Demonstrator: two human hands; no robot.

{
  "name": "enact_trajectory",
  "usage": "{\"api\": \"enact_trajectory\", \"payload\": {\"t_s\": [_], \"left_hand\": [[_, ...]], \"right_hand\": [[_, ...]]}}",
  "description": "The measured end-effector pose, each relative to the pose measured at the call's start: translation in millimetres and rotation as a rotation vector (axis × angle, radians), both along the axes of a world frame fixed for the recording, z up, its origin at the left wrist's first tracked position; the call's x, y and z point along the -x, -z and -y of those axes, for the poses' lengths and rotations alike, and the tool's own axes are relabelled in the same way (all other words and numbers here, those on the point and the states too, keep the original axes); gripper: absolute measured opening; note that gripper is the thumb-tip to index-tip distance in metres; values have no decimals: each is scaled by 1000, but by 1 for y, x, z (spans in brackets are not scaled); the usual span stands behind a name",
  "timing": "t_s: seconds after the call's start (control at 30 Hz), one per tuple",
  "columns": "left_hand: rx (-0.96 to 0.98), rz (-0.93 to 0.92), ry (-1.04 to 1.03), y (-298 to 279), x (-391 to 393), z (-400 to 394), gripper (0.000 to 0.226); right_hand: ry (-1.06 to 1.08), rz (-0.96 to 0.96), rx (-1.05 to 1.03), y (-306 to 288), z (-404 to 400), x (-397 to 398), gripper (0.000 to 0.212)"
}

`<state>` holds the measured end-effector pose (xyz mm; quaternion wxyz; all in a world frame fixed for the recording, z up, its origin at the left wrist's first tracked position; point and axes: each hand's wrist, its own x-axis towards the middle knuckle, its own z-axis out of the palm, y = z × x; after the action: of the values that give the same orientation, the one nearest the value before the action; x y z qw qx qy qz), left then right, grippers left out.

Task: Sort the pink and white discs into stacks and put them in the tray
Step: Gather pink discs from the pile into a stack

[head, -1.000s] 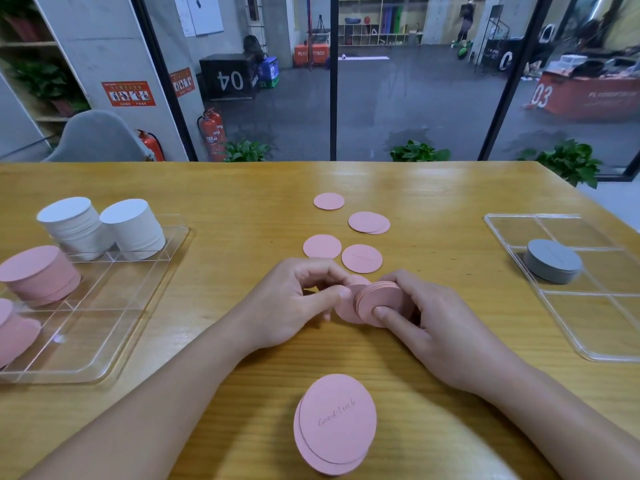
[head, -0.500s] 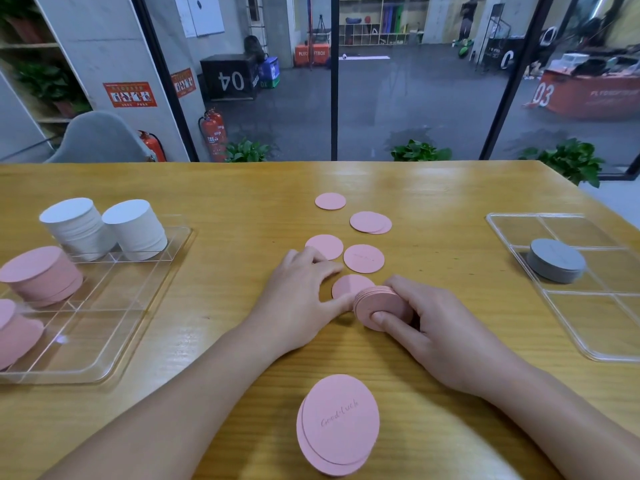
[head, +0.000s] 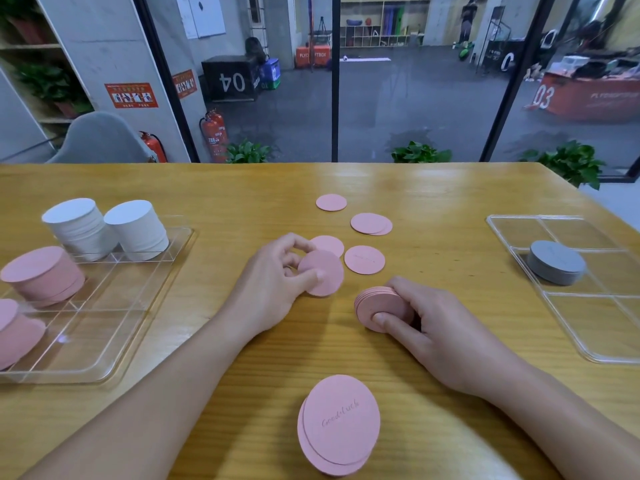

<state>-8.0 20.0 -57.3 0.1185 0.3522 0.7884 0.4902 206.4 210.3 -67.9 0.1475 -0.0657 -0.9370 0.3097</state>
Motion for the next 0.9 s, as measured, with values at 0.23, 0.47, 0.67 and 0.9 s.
{"api": "enact_trajectory", "payload": {"t_s": [0.23, 0.47, 0.67, 0.9], "left_hand": [[-201, 209, 42, -4, -5, -1, 32], [-93, 154, 69, -1, -5, 1, 33], [-173, 124, 127, 0, -4, 0, 5], [-175, 96, 228, 3, -8, -4, 7]], "right_hand": [[-6, 1, -3, 0, 0, -1, 26], [-8, 9, -5, 1, -1, 0, 24], [24, 3, 4, 2, -3, 0, 21], [54, -20, 8, 2, -4, 0, 19]]}}
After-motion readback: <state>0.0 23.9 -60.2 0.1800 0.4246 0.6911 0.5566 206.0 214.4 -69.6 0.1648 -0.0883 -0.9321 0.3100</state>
